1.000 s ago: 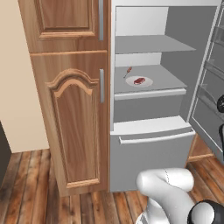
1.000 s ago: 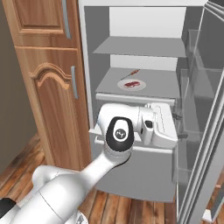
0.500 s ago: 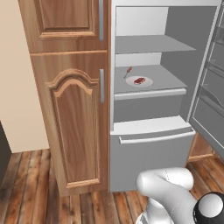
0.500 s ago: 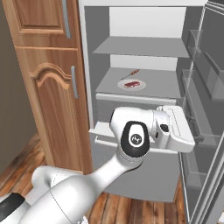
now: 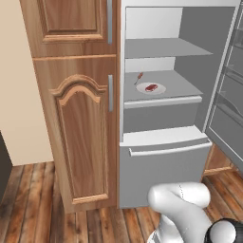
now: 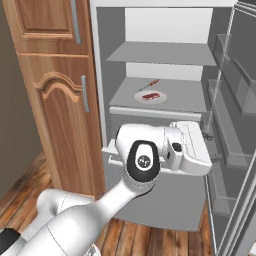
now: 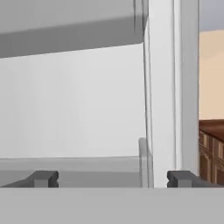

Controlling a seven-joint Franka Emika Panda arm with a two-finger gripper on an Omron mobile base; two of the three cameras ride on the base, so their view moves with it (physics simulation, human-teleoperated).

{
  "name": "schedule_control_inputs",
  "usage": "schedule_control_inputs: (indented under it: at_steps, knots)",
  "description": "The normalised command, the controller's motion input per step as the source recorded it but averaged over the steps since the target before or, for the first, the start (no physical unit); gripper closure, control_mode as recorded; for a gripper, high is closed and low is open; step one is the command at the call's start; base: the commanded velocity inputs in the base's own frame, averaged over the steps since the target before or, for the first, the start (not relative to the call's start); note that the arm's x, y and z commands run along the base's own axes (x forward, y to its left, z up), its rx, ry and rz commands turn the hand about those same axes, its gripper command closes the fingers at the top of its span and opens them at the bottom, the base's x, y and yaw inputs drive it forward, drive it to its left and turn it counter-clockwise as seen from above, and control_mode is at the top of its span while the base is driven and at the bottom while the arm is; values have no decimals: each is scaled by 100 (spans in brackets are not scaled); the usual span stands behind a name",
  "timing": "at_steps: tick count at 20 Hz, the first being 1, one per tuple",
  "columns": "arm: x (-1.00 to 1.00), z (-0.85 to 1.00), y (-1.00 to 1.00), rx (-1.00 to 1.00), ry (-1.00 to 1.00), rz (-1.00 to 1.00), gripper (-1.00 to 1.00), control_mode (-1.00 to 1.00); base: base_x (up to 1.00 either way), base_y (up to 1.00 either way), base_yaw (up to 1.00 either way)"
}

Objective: Retrieve the steak from the fridge and place it on the saucepan with marinade on the stove.

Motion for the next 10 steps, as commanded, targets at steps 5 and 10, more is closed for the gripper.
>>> schedule_control_inputs:
  at_steps: [5, 10]
  knots:
    - [-25, 0, 100, -5, 0, 11, -100, -100, 0, 0, 0]
    - [-15, 15, 94, 0, 5, 23, -100, -100, 0, 0, 0]
